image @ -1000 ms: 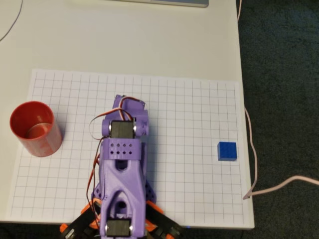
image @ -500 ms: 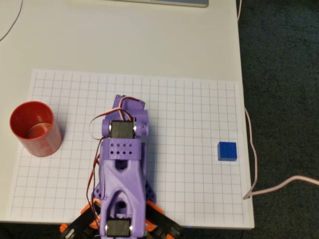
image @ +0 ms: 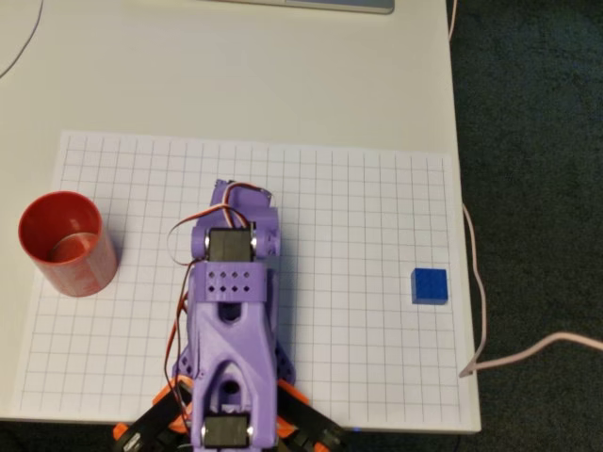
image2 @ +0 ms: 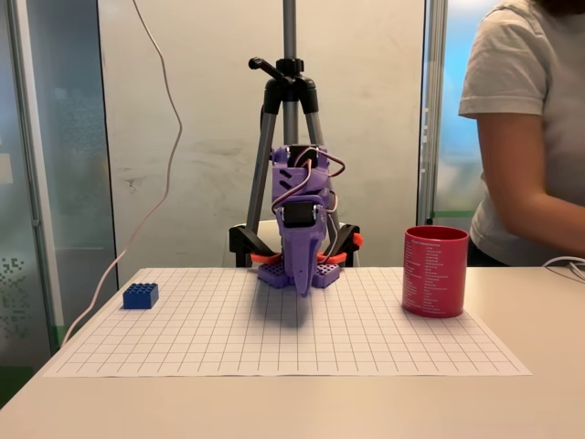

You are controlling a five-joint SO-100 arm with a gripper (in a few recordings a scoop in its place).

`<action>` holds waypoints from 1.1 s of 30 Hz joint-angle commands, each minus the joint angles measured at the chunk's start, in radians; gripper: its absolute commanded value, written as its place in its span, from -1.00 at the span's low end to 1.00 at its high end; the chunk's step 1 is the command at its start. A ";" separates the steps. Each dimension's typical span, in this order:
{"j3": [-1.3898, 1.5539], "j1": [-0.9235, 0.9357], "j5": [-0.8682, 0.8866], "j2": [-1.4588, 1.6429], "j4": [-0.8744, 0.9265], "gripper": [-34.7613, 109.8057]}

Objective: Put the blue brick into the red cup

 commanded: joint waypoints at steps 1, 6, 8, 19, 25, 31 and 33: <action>-0.009 -0.003 0.006 -0.002 0.003 -0.52; -0.008 -0.017 0.060 -0.002 -0.005 -0.52; -0.018 -0.017 -0.003 -0.002 -0.005 -0.52; -0.589 0.046 -0.135 -0.209 0.044 -0.52; -0.994 0.072 -0.219 -0.492 0.170 -0.52; -1.399 0.123 -0.331 -0.845 0.295 -0.52; -1.502 0.149 -0.360 -0.966 0.311 -0.52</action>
